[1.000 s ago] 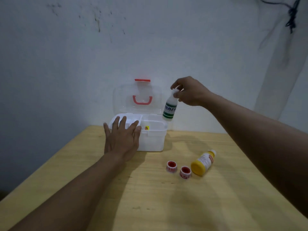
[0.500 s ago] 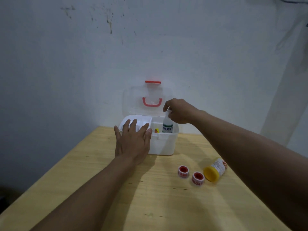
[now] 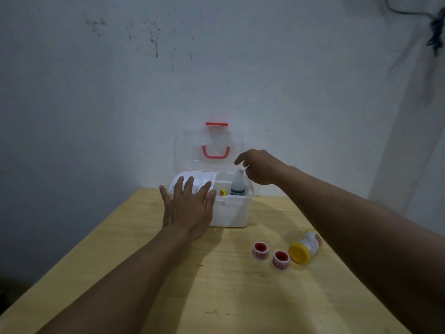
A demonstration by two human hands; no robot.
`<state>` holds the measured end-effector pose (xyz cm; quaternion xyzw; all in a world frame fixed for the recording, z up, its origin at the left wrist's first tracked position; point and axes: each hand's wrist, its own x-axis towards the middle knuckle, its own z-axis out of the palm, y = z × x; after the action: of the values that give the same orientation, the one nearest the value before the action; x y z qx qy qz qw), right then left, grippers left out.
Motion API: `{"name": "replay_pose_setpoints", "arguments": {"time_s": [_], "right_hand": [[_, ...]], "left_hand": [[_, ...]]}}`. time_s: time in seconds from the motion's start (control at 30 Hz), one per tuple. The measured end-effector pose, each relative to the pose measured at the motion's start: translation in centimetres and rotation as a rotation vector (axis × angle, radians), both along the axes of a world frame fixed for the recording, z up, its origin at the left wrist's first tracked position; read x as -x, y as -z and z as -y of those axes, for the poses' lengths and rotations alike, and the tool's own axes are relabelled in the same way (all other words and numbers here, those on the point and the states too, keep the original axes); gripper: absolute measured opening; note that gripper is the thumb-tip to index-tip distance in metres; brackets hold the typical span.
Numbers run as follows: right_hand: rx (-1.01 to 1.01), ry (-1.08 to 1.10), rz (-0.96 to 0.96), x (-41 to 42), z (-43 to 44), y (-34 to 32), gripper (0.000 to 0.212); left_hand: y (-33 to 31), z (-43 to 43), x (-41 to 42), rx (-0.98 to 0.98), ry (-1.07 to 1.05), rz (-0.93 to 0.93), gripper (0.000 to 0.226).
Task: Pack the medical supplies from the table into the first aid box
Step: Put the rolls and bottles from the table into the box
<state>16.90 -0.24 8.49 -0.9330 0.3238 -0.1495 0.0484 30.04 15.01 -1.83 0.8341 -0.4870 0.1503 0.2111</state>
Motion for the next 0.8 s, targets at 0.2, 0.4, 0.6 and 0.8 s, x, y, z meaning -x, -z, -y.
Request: {"name": "replay_pose_setpoints", "arguments": {"time_s": [0.2, 0.4, 0.6, 0.8], "right_hand": [[0.016, 0.107, -0.068, 4.3, -1.8, -1.5, 0.034], [-0.143, 0.324, -0.202, 9.4, -2.6, -0.6, 0.032], [-0.361, 0.508, -0.246, 13.2, -2.8, 2.3, 0.037], [-0.587, 0.601, -0.199, 14.1, -2.9, 4.9, 0.031]], "left_hand": [[-0.8, -0.3, 0.7, -0.059, -0.009, 0.016, 0.056], [-0.4, -0.6, 1.8, -0.082, 0.022, 0.004, 0.058], [-0.7, -0.9, 1.4, -0.143, 0.02, 0.02, 0.06], [-0.4, -1.2, 1.0, -0.152, 0.019, 0.027, 0.06]]}}
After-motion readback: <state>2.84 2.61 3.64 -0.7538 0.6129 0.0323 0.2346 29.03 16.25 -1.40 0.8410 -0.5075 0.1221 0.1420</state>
